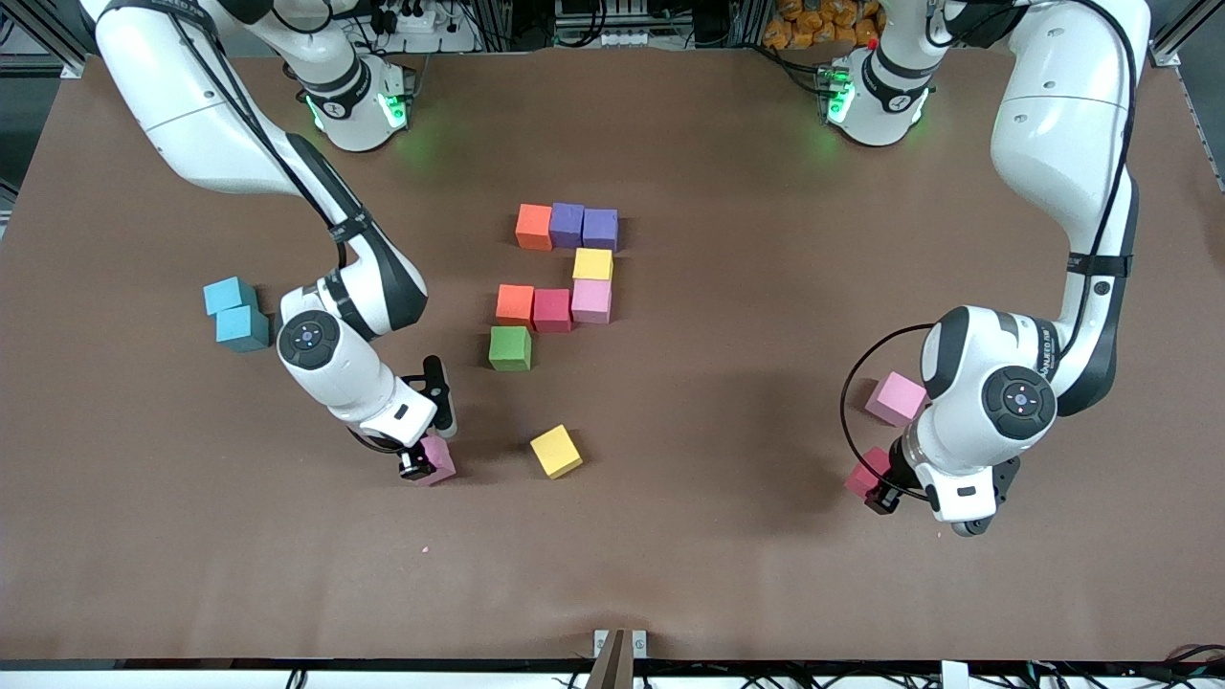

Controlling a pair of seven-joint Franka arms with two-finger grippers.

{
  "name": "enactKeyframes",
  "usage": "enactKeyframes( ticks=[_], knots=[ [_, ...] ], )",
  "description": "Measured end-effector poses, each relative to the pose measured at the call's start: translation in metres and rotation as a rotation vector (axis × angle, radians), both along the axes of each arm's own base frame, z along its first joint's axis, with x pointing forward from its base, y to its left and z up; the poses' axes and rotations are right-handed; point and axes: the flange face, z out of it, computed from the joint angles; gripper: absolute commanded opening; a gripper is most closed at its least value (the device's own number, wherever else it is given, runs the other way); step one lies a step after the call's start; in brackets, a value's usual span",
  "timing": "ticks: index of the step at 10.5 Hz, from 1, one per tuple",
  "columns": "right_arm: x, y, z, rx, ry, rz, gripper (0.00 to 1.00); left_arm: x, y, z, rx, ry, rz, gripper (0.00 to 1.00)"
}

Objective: Form number 2 with 11 blocks
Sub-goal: 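Carry the pink block with the right gripper to the green block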

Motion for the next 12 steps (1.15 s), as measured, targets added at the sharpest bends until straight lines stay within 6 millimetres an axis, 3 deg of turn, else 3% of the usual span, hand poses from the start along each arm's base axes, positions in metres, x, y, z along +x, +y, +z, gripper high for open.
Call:
enactKeyframes(
  ticks=[4,8,12],
  knots=[
    [-0.01,0.02,0.029,0.035,0.06,-0.389,0.16,-0.001,-0.002,-0.001,0.0,0.004,-0.002,0.0],
    [-0.022,0.015,0.02,0.065,0.206,-0.969,0.16,-0.001,-0.002,-0.002,0.0,0.005,-0.003,0.0],
    [-0.018,0.026,0.033,0.218,0.348,-1.297,0.15,-0.002,-0.003,-0.002,0.0,0.005,-0.004,0.0]
  ],
)
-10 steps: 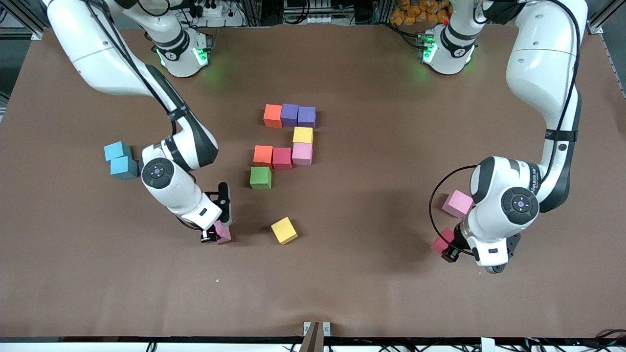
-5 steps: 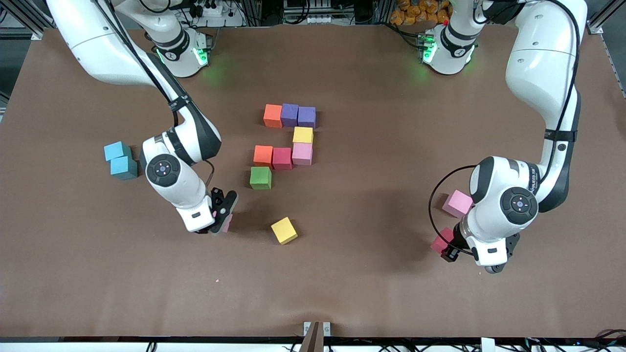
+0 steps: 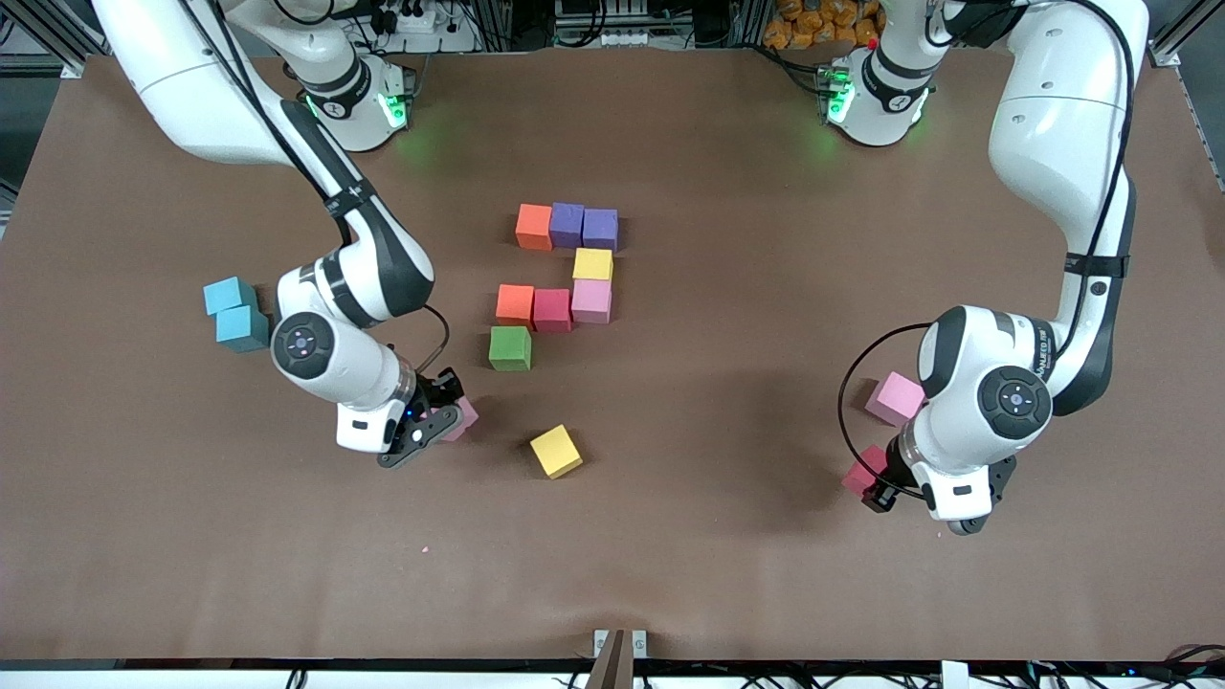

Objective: Form number 2 with 11 blocks
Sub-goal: 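Carry the pink block with the right gripper to the green block, then lower the pink block below green while the left gripper carries red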

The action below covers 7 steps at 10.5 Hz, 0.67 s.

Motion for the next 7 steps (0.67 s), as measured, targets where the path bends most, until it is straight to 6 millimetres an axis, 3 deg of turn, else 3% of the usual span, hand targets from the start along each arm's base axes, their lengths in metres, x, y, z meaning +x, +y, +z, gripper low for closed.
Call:
enactKeyframes(
  ticks=[1,4,5,7],
  knots=[
    [-0.002,0.013,0.005,0.022,0.021,-0.1,0.15,0.0,0.0,0.0,0.0,0.0,0.0,0.0],
    [-0.024,0.078,0.011,-0.007,0.063,-0.336,0.14,0.0,0.0,-0.001,0.0,0.001,-0.001,0.0],
    [-0.029,0.086,0.008,-0.039,0.075,-0.382,0.14,0.0,-0.001,-0.001,0.0,0.001,-0.001,0.0],
    [-0.03,0.079,0.001,-0.107,0.081,-0.448,0.13,-0.001,-0.002,-0.001,0.002,0.001,-0.004,0.0]
  ],
)
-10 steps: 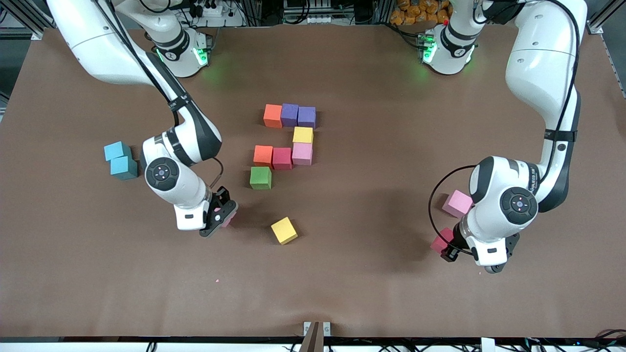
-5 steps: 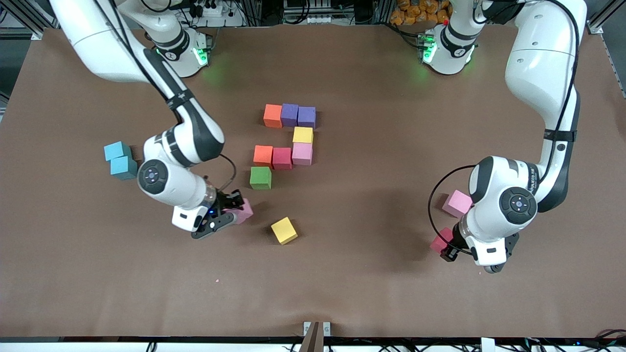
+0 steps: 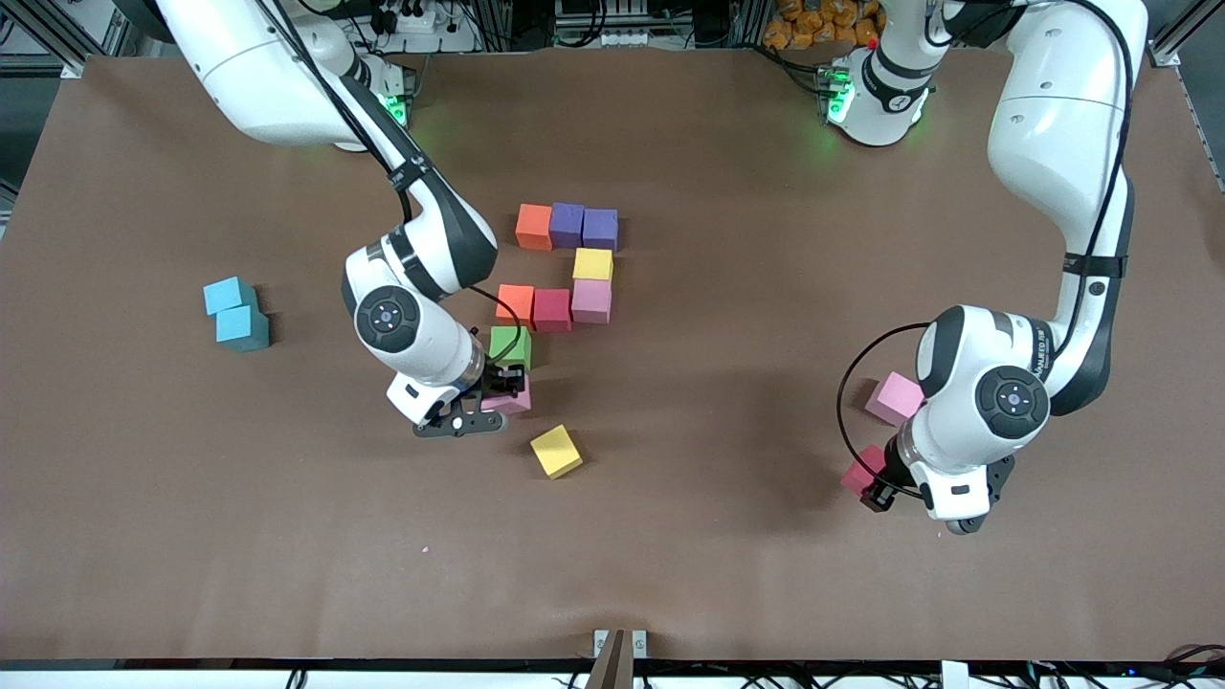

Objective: Form number 2 with 11 blocks
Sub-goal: 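Lower the pink block below green while the left gripper carries red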

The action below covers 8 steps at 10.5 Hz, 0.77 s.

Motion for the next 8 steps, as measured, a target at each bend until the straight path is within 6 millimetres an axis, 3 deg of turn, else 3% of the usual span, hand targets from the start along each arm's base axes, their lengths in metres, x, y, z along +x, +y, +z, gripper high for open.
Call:
enactKeyframes(
  ticks=[3,8],
  knots=[
    [0.008,-0.02,-0.006,-0.036,0.005,-0.088,0.13,0.0,-0.002,0.0,0.0,0.0,-0.003,0.0],
    [-0.001,0.007,-0.025,-0.065,0.024,-0.198,0.13,-0.002,-0.006,-0.001,0.0,0.003,-0.009,0.0]
  ],
)
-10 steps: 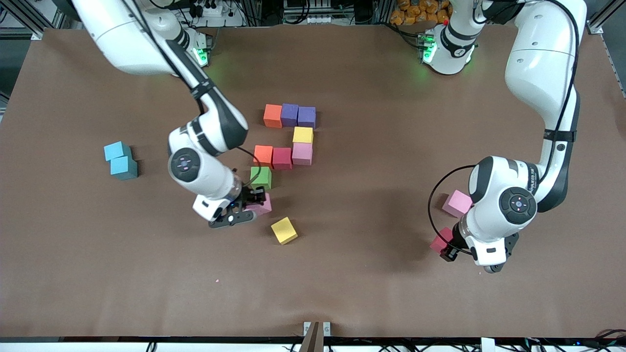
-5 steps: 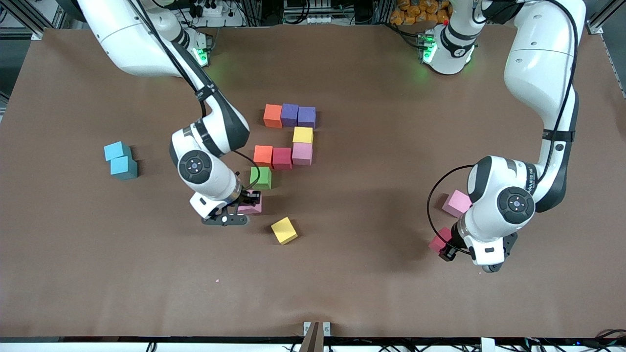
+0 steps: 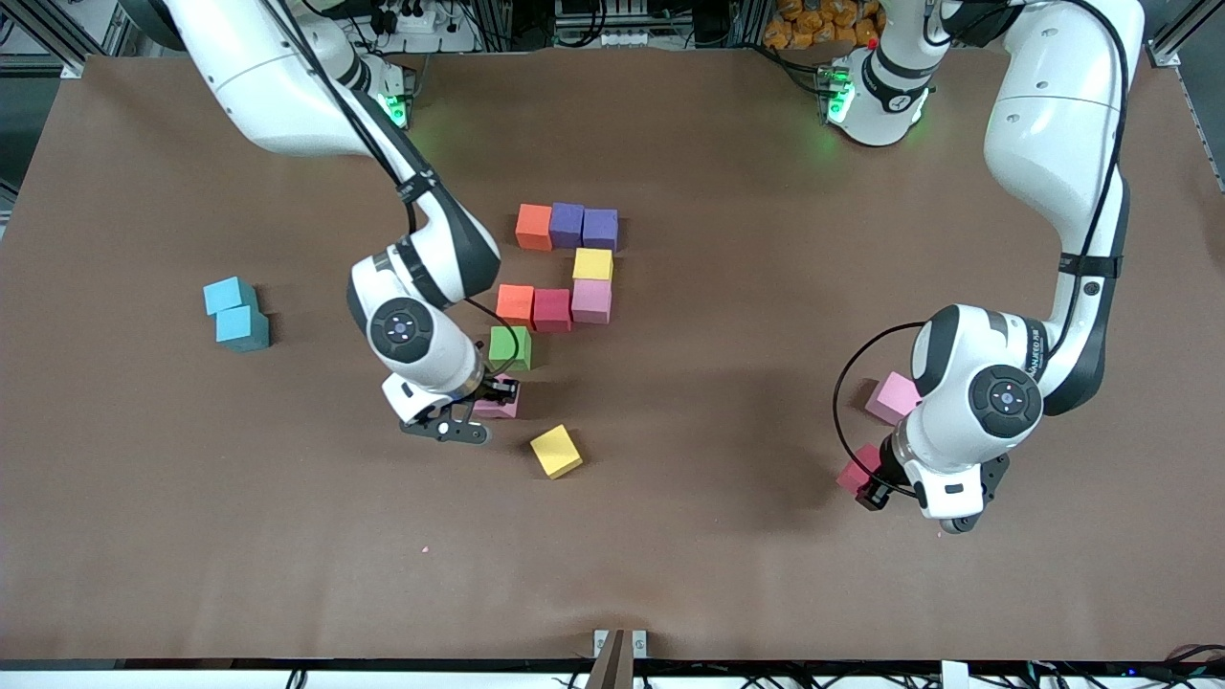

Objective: Form number 2 with 11 blocks
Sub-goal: 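Lower the pink block below green while the left gripper carries red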

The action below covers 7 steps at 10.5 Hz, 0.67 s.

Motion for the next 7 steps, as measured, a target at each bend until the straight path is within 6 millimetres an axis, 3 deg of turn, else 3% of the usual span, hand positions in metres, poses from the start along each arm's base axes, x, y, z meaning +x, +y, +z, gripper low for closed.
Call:
enactKeyframes(
  ticks=[4,7],
  knots=[
    [-0.006,0.01,-0.016,-0.054,0.02,0.02,0.14,-0.007,-0.024,-0.002,-0.013,0.006,0.054,0.0],
    [-0.009,0.017,-0.018,-0.075,0.017,0.008,0.14,-0.022,-0.077,-0.002,-0.033,0.011,0.161,0.0]
  ],
)
